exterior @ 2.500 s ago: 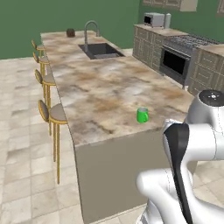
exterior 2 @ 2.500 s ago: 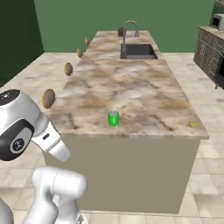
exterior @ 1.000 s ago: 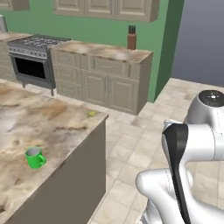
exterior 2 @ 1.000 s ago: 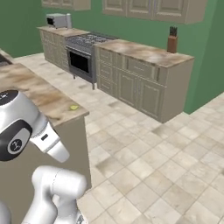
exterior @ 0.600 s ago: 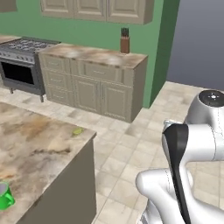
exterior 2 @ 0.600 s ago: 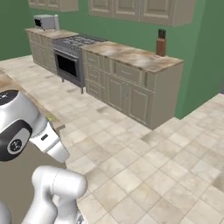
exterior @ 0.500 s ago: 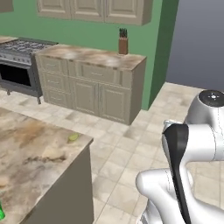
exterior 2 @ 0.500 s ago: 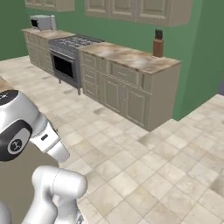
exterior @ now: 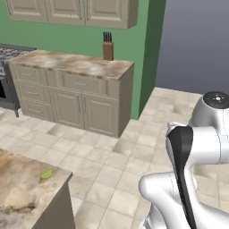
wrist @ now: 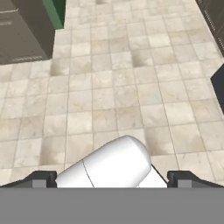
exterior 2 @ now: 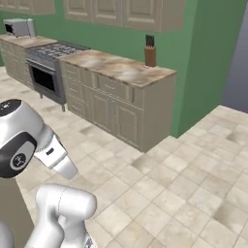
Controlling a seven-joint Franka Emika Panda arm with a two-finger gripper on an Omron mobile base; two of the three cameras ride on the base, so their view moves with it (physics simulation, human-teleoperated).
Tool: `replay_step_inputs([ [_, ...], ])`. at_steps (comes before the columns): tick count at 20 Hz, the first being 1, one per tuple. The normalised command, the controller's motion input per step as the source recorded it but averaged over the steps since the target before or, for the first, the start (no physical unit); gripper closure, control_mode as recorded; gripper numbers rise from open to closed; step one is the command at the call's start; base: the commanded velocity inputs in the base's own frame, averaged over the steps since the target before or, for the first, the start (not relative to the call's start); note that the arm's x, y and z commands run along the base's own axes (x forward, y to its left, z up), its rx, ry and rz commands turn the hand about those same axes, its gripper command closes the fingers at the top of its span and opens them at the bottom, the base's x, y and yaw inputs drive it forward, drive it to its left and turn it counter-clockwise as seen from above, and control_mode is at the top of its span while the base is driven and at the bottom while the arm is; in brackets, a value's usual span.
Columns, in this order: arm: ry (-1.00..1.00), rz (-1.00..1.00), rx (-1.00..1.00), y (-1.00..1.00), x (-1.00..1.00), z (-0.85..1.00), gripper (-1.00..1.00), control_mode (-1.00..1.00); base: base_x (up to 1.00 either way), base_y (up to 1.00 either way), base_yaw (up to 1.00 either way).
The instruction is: Open the cabinet directly in front. Then move the beer and the mug to the dining counter with the jar on it.
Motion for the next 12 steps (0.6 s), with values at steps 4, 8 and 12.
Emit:
replay_step_inputs([
  [4, 0.0, 0.0, 0.0, 0.0, 0.0, 0.0, -1.0, 1.0, 0.58, -0.08, -0.35],
  [8, 0.0, 0.0, 0.0, 0.0, 0.0, 0.0, -1.0, 1.0, 0.58, -0.04, -0.37],
  [12, 0.0, 0.0, 0.0, 0.0, 0.0, 0.0, -1.0, 1.0, 0.77, 0.0, -0.28],
])
